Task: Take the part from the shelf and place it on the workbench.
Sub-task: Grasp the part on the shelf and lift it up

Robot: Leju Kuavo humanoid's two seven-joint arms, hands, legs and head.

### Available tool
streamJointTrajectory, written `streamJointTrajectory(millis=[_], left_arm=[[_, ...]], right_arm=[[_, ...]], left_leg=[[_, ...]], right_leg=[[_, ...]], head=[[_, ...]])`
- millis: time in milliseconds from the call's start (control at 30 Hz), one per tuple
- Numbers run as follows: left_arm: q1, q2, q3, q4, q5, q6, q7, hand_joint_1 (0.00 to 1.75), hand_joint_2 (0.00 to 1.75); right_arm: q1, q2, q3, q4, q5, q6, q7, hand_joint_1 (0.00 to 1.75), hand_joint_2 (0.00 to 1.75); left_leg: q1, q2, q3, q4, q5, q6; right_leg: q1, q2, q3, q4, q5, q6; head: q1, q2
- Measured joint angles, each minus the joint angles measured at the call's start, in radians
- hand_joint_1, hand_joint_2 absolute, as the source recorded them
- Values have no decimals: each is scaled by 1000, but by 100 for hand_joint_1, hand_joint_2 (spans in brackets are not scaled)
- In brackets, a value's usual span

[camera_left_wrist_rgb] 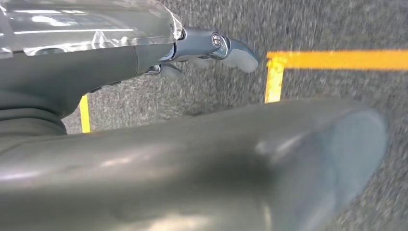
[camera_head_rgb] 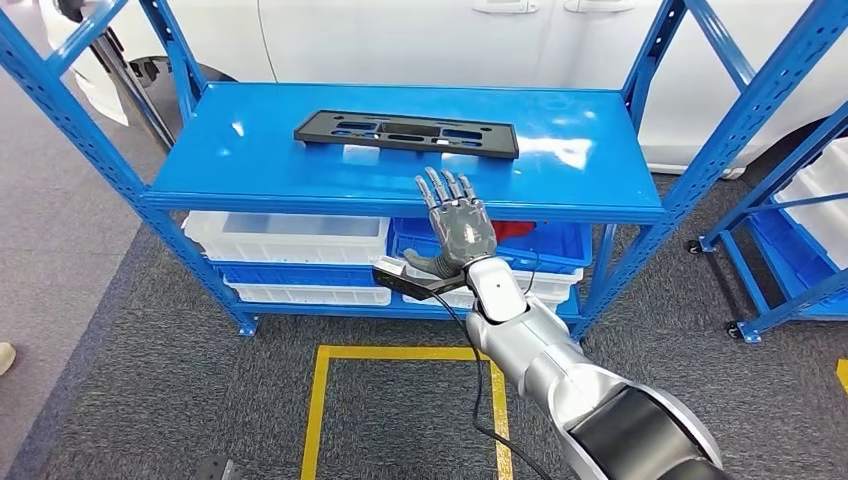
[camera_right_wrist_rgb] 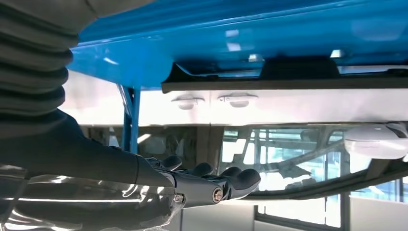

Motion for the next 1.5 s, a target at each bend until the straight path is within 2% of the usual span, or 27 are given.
streamJointTrajectory(millis=[67, 133, 167, 200, 233, 300, 333, 400, 467, 533, 633, 667, 700, 733, 800, 867, 967, 1033, 1067, 1133, 1167, 1200, 1233, 1300, 1333, 1400, 1500], left_arm=[[-1, 0, -1, 0, -1, 0, 1, 0, 0], [-1, 0, -1, 0, -1, 0, 2, 0, 0], [0, 0, -1, 0, -1, 0, 3, 0, 0], [0, 0, -1, 0, -1, 0, 3, 0, 0], [0, 1, -1, 0, -1, 0, 3, 0, 0], [-1, 2, -1, 0, -1, 0, 3, 0, 0], [-3, 2, -2, 1, -1, 0, 3, 0, 0], [-5, 2, -2, 1, -1, 0, 3, 0, 0], [-3, 2, -3, 1, -1, 0, 3, 0, 0], [-3, 2, -3, 1, -1, 0, 2, 0, 0], [-4, 2, -3, 1, 0, 0, 1, 0, 0], [-3, 3, -3, 1, 1, 0, 0, 0, 0], [-3, 3, -3, 1, 1, 0, 0, 0, 0], [-2, 3, -3, 1, 1, 0, 0, 0, 0], [-3, 3, -3, 2, 1, 0, 0, 0, 0], [-3, 2, -3, 2, 1, 0, 0, 0, 0], [-3, 2, -3, 3, 1, 0, 1, 0, 0], [-4, 4, -4, 3, 1, 0, 1, 0, 0], [-5, 4, -4, 3, 0, 0, 2, 0, 0], [-4, 5, -4, 3, 0, 0, 2, 0, 0], [-3, 5, -4, 3, 0, 0, 2, 0, 0], [-2, 5, -4, 3, 0, 0, 2, 0, 0], [-2, 6, -4, 3, 0, 0, 3, 0, 0], [-3, 7, -4, 3, 1, 0, 3, 0, 0], [-4, 8, -4, 3, 2, 0, 3, 0, 0], [-4, 8, -4, 3, 4, 0, 3, 0, 0], [-1, 8, -5, 3, 5, 0, 3, 0, 0]], right_arm=[[-4, 9, -7, 0, 0, 2, -8, 0, 175], [-5, 16, -10, 1, 2, 8, -13, 0, 175], [-5, 19, -11, 2, 5, 11, -14, 0, 175], [-5, 20, -11, 3, 7, 14, -13, 0, 175], [-5, 22, -11, 4, 11, 15, -11, 0, 175], [-9, 25, -11, 4, 20, 16, -3, 0, 175], [-13, 27, -11, 5, 26, 16, 2, 0, 175], [-19, 30, -11, 5, 36, 17, 9, 0, 175], [-21, 32, -11, 5, 42, 18, 14, 0, 87], [-23, 33, -12, 5, 44, 19, 15, 0, 0], [-23, 33, -17, 8, 36, 18, 7, 0, 0], [-21, 33, -21, 10, 32, 17, 4, 0, 0], [-19, 33, -24, 12, 30, 16, 1, 0, 0], [-19, 33, -27, 13, 29, 16, 0, 0, 0], [-22, 33, -32, 14, 28, 15, 0, 0, 0], [-26, 33, -36, 14, 29, 14, 0, 0, 0], [-26, 33, -41, 16, 31, 14, 2, 0, 0], [-28, 34, -45, 16, 35, 13, 3, 0, 0], [-29, 35, -46, 16, 36, 13, 3, 0, 0], [-29, 37, -49, 17, 38, 13, 3, 0, 0], [-27, 37, -50, 18, 39, 13, 3, 0, 0], [-25, 37, -52, 19, 39, 13, 3, 0, 0], [-24, 37, -53, 20, 40, 13, 3, 0, 0], [-24, 38, -55, 20, 43, 13, 3, 0, 0], [-25, 38, -56, 20, 44, 13, 2, 0, 0], [-27, 39, -58, 20, 45, 12, 1, 0, 0], [-27, 39, -63, 20, 43, 8, -8, 0, 0]], left_leg=[[3, 1, -37, 86, -51, -9], [7, 1, -97, 215, -108, -17], [9, 1, -116, 253, -115, -20], [11, 1, -118, 256, -104, -23], [13, 1, -101, 218, -74, -26], [16, 2, -37, 87, -9, -28], [15, 2, -10, 33, 7, -24], [11, 0, 8, -7, 7, -11], [12, -1, 8, -13, 10, 3], [14, -1, 10, -17, 14, 15], [13, 0, 10, -19, 15, 25], [12, 0, 10, -18, 14, 26], [11, 0, 10, -18, 14, 26], [11, -1, 11, -18, 13, 26], [8, -3, 13, -18, 12, 23], [5, -3, 12, -16, 9, 17], [4, -2, 11, -19, 7, 3], [5, 0, 2, 7, -14, -7], [6, 0, -15, 49, -37, -12], [8, 1, -78, 182, -97, -21], [9, 1, -107, 237, -113, -24], [10, 1, -122, 262, -111, -27], [11, 1, -118, 245, -88, -28], [15, 2, -62, 118, -15, -28], [14, 3, -30, 52, 9, -26], [11, 3, 1, -13, 21, -14], [11, 1, 3, -19, 18, 6]], right_leg=[[-4, -1, 5, -8, 3, -6], [-4, -2, 6, -8, 3, -8], [-4, -2, 6, -7, 2, -8], [-5, -2, 6, -6, 2, -7], [-6, -1, 6, -4, 1, -6], [-6, 0, 5, 3, -4, 1], [-4, 0, 3, 8, -7, 6], [-2, 1, 0, 11, -8, 16], [-3, 1, -1, 12, -8, 26], [-5, 0, -18, 50, -36, 36], [-7, 0, -105, 235, -122, 42], [-7, 0, -130, 284, -135, 42], [-7, 0, -140, 298, -128, 40], [-6, 0, -128, 269, -103, 37], [-2, 1, -68, 136, -34, 24], [3, 0, -21, 32, 0, 15], [4, 1, -11, 6, 2, 9], [-2, 0, -3, -4, 5, 0], [-4, -1, 1, -8, 6, -4], [-3, -1, 3, -9, 4, -9], [-3, -1, 4, -9, 3, -10], [-3, -1, 5, -8, 2, -10], [-3, 0, 7, -8, 0, -9], [-5, 1, 12, -4, -6, -3], [-3, 2, 12, 0, -9, 1], [1, 3, 10, 4, -13, 10], [2, 2, 8, 8, -18, 24]], head=[[0, 0], [0, 0], [0, 0], [0, 0], [0, 0], [0, 0], [0, 0], [0, 0], [0, 0], [0, 0], [0, 0], [0, 0], [0, 0], [0, 0], [0, 0], [0, 0], [0, 0], [0, 0], [0, 0], [0, 0], [0, 0], [0, 0], [0, 0], [0, 0], [0, 0], [0, 0], [0, 0]])
